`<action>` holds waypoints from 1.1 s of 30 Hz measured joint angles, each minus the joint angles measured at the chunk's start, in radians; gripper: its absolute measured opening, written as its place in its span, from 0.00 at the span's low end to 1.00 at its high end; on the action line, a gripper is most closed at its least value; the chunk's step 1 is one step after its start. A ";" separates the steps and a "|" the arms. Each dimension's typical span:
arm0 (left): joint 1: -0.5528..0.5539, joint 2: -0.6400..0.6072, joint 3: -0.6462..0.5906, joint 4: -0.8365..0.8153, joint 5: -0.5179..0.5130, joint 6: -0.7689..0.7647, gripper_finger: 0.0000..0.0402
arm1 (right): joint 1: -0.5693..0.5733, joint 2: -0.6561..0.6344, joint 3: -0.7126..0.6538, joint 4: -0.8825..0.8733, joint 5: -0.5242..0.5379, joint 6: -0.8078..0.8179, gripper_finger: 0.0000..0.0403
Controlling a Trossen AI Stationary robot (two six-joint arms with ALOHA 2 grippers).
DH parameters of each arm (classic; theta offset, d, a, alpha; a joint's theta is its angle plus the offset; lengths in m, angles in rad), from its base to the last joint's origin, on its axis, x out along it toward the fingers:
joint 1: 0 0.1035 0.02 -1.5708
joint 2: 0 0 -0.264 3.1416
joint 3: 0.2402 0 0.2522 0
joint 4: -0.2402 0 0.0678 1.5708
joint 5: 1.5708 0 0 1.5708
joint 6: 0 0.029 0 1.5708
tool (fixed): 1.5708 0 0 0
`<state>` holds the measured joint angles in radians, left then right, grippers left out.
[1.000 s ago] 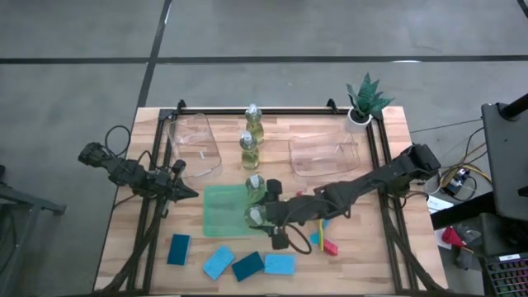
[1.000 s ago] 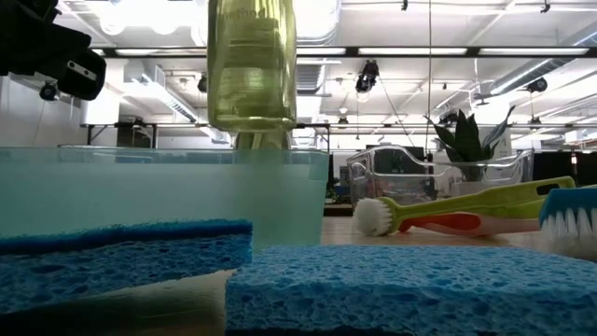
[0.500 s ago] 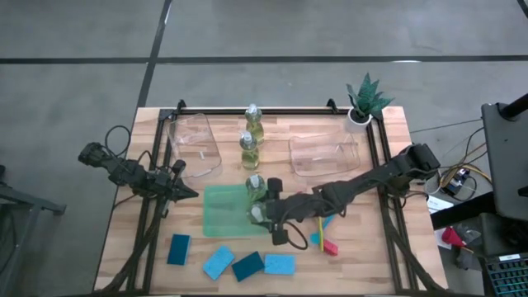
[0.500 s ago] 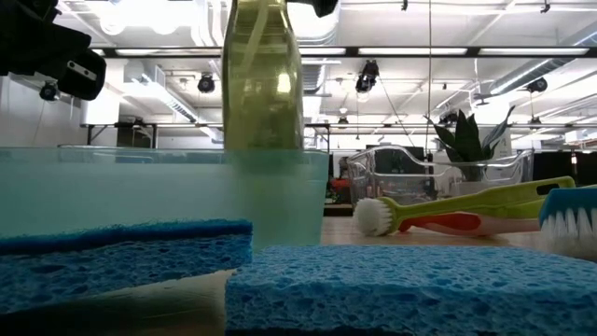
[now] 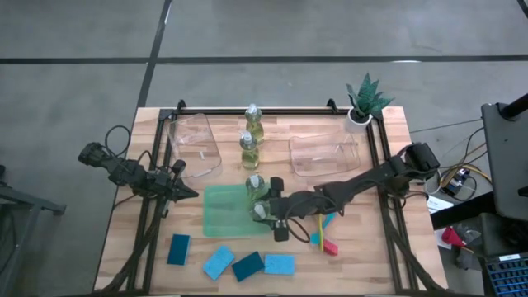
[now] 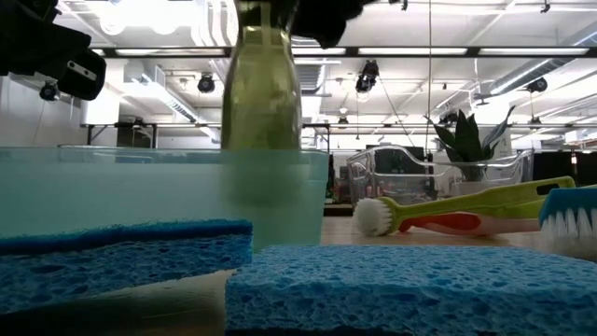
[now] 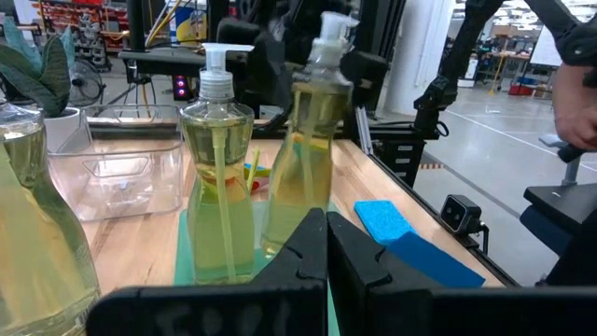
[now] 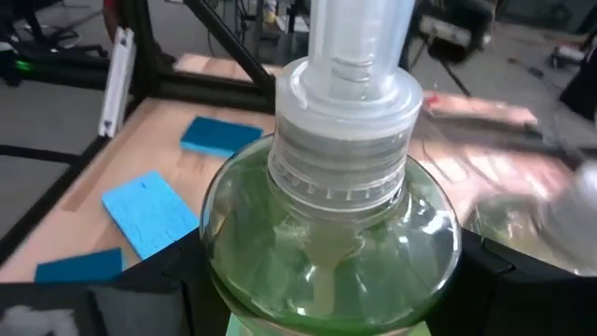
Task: Pick & Place Kitchen Sink Supplies
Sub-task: Put the green soap dispenser into the green bin
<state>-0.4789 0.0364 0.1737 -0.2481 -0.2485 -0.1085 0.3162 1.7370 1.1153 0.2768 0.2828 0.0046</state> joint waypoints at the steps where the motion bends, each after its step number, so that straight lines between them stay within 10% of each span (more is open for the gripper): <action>1: 0.000 0.000 0.000 0.000 0.000 0.000 0.00 | -0.005 0.000 -0.011 0.000 0.000 0.010 0.62; 24: 0.000 0.000 0.000 -0.002 0.000 0.000 0.00 | -0.023 0.072 -0.022 0.078 -0.026 0.048 0.63; 33: 0.000 0.000 0.000 -0.003 0.000 0.000 0.00 | -0.020 0.072 -0.018 0.068 -0.022 0.165 0.77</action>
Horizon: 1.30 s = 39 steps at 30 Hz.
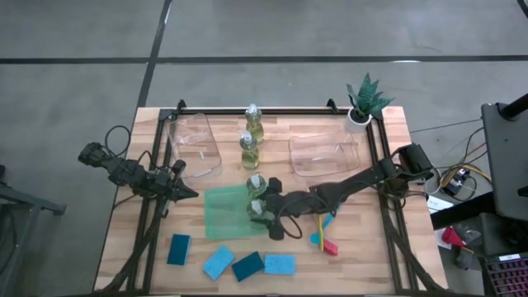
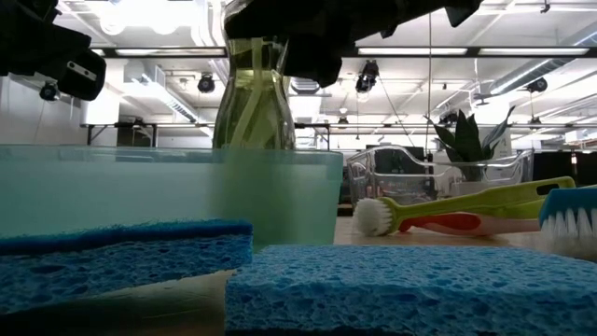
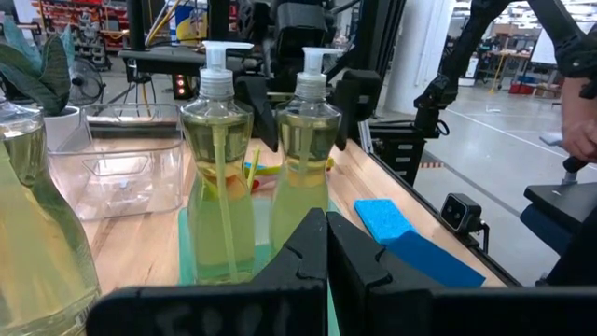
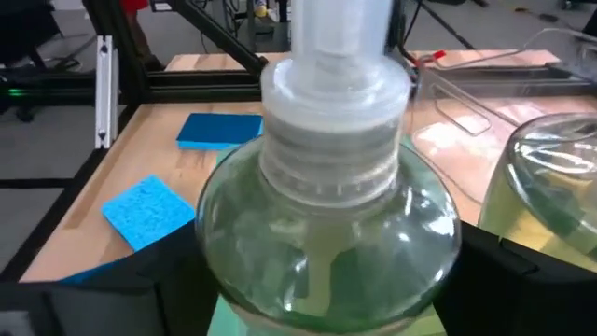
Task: Pick & Place Kitchen Sink Supplies
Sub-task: Put the green soap dispenser into the green bin, then put the yellow dish brush into the right transparent bin
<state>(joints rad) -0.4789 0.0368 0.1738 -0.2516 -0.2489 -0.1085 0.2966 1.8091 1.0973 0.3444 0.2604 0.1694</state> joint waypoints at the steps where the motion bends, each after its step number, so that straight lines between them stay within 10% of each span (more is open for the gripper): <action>1: 0.000 0.000 0.000 0.000 0.000 0.000 0.00 | 0.001 0.000 0.000 -0.001 0.010 0.001 0.79; 39: 0.000 0.000 0.000 -0.005 0.000 0.000 0.00 | -0.008 -0.054 0.413 -0.168 0.035 -0.003 0.83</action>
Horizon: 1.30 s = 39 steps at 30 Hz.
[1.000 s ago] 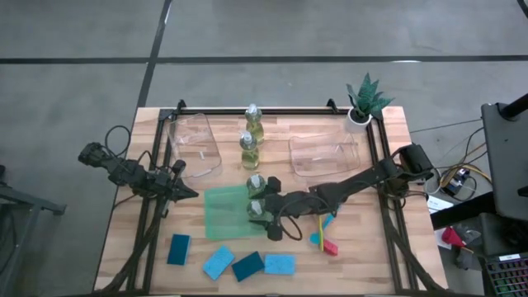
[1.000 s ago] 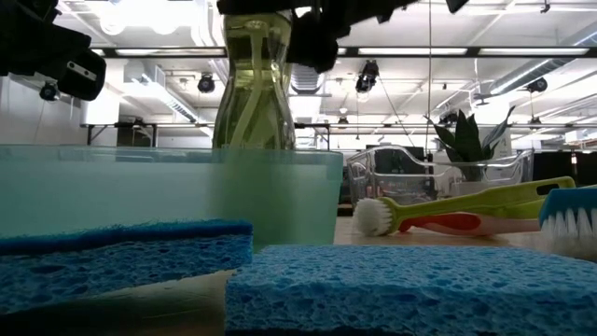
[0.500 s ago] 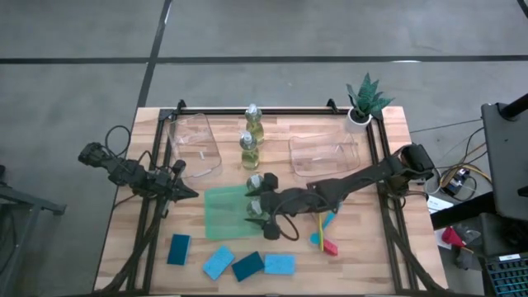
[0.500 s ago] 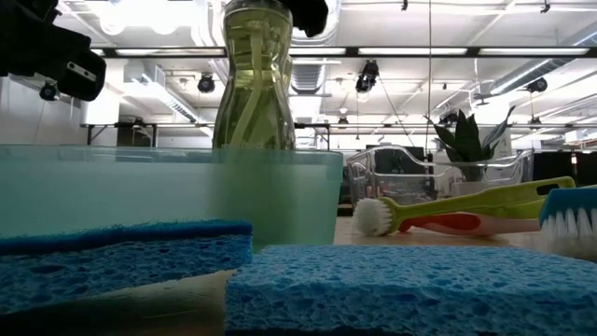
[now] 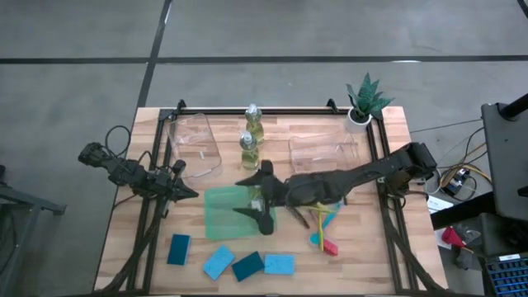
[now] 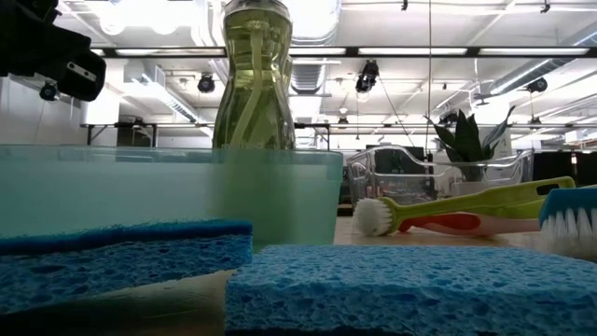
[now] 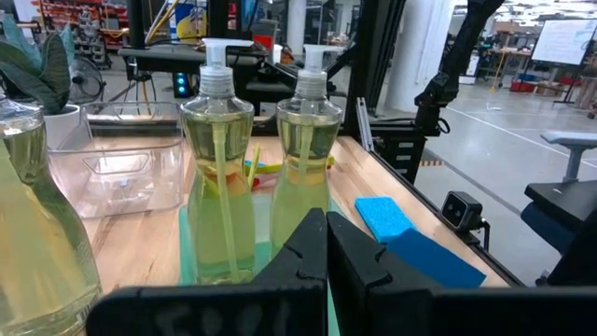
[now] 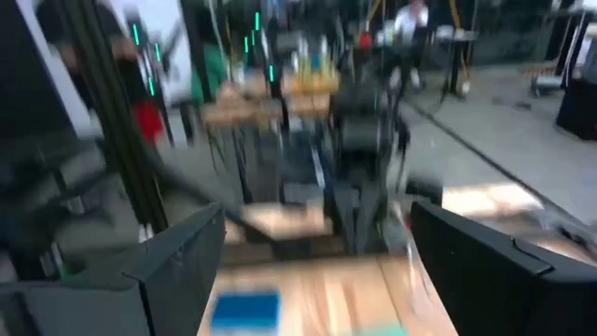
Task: Pick & Place Kitchen Sink Supplies
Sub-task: Put the yellow dish brush into the right transparent bin
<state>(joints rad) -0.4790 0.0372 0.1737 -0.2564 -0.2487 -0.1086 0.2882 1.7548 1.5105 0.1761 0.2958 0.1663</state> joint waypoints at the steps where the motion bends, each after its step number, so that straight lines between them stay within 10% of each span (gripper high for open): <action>1: 0.000 0.000 0.000 0.000 0.000 0.000 0.00 | -0.001 -0.004 0.021 0.010 0.001 0.015 0.83; 23: 0.000 0.000 0.000 0.000 0.000 0.000 0.00 | -0.023 -0.030 0.408 -0.253 0.073 0.235 0.81; 39: 0.000 0.000 0.000 0.000 0.000 0.000 0.00 | -0.023 -0.027 0.602 -1.537 0.035 0.837 0.81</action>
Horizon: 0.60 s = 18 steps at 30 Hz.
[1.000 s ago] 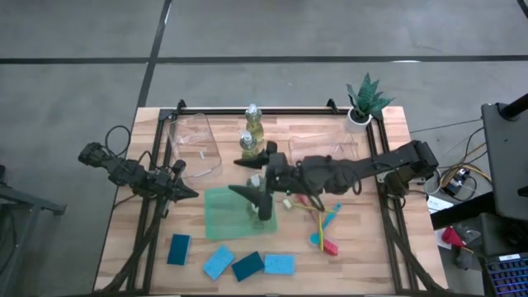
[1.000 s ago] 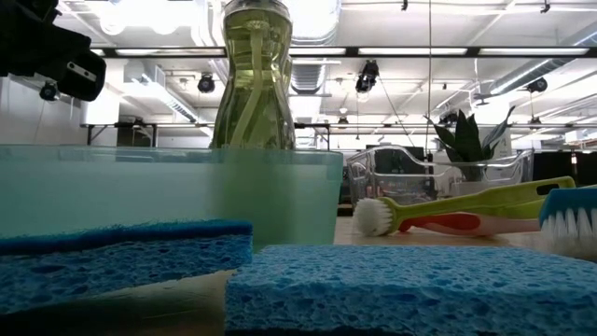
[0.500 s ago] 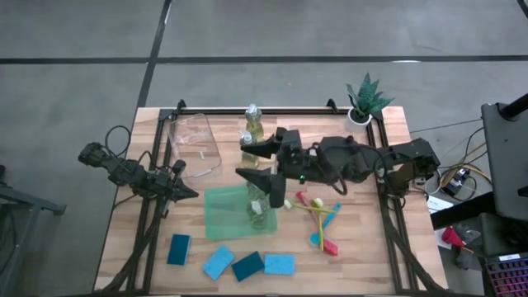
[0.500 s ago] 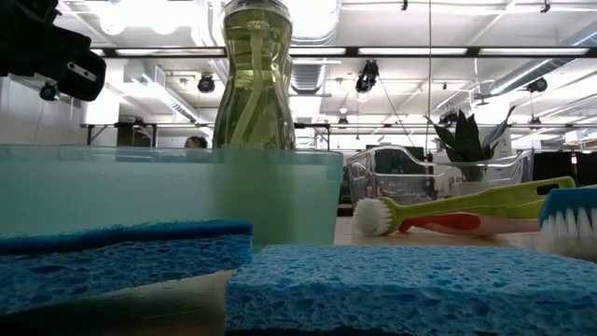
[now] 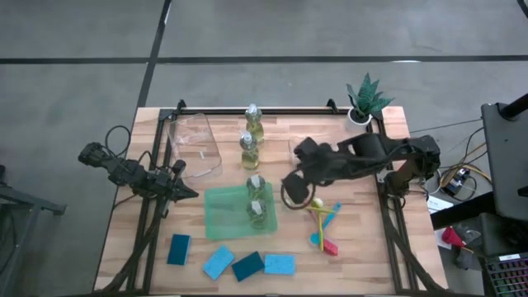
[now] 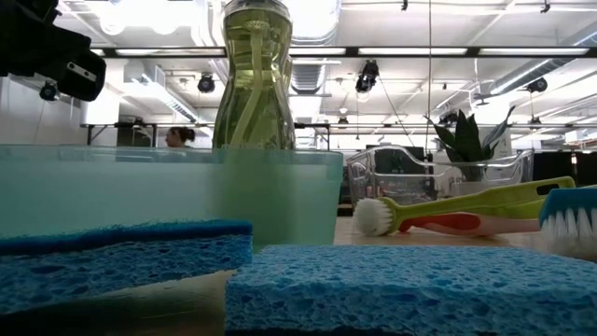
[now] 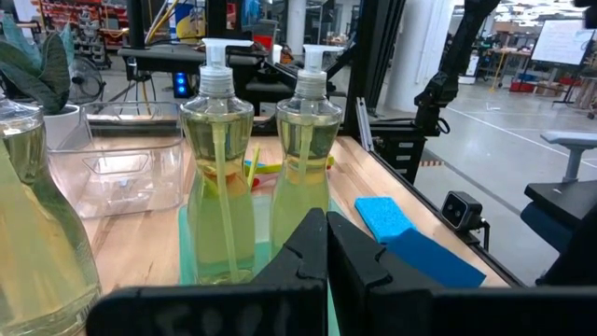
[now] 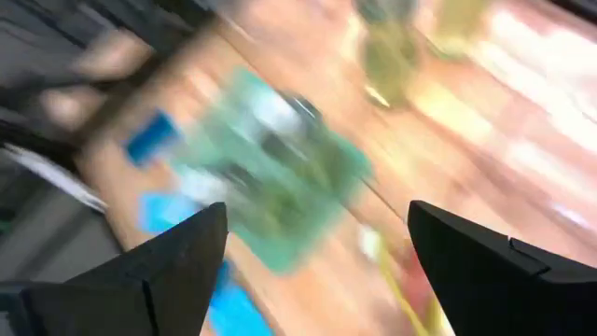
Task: Pick & Place Kitchen Sink Supplies
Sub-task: Put the yellow dish brush into the right transparent bin
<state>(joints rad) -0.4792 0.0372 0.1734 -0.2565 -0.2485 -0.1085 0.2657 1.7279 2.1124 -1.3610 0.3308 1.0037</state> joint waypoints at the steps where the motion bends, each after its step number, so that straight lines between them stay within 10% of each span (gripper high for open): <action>1: 0.000 0.000 0.000 0.000 0.000 0.000 0.00 | 0.000 0.000 -0.012 -0.039 -0.006 0.005 0.81; 18: 0.000 0.000 0.000 0.000 0.000 0.000 0.00 | 0.031 0.008 -0.450 -0.026 -0.062 -0.313 0.81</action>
<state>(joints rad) -0.4793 0.0372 0.1734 -0.2566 -0.2489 -0.1089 0.2970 1.7355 1.6620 -1.3865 0.2686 0.6904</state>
